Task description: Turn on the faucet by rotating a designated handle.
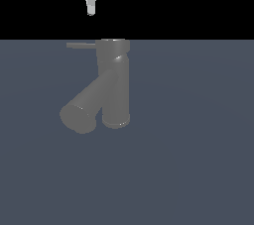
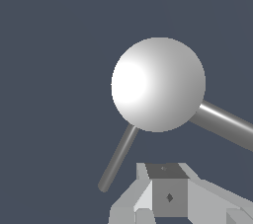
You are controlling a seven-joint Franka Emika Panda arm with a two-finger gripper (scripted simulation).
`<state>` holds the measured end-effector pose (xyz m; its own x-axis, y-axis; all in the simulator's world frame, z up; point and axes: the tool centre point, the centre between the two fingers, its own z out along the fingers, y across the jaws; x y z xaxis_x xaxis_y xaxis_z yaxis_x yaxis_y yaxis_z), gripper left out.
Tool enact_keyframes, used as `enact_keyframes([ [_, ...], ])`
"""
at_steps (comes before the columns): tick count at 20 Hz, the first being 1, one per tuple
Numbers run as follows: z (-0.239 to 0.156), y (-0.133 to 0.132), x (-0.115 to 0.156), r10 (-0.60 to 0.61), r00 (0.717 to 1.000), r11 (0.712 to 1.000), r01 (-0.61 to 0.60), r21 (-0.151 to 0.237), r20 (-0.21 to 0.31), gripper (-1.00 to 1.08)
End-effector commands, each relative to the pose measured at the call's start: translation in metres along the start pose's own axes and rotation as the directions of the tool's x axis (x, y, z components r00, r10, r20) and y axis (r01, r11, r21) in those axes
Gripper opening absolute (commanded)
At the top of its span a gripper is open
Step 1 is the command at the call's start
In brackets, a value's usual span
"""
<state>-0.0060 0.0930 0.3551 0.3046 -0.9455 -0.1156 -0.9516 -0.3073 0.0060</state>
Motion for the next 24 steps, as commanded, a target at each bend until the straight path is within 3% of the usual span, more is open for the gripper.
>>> enact_keyframes([
  [1,0.011,-0.011,-0.003,0.061,0.998,0.998,-0.061,0.0,-0.01,-1.0],
  [13,0.063,-0.059,-0.02,0.319,0.945,0.948,-0.318,0.024,-0.07,-1.0],
  [24,0.088,-0.078,-0.029,0.428,0.898,0.904,-0.425,0.053,-0.099,-1.0],
])
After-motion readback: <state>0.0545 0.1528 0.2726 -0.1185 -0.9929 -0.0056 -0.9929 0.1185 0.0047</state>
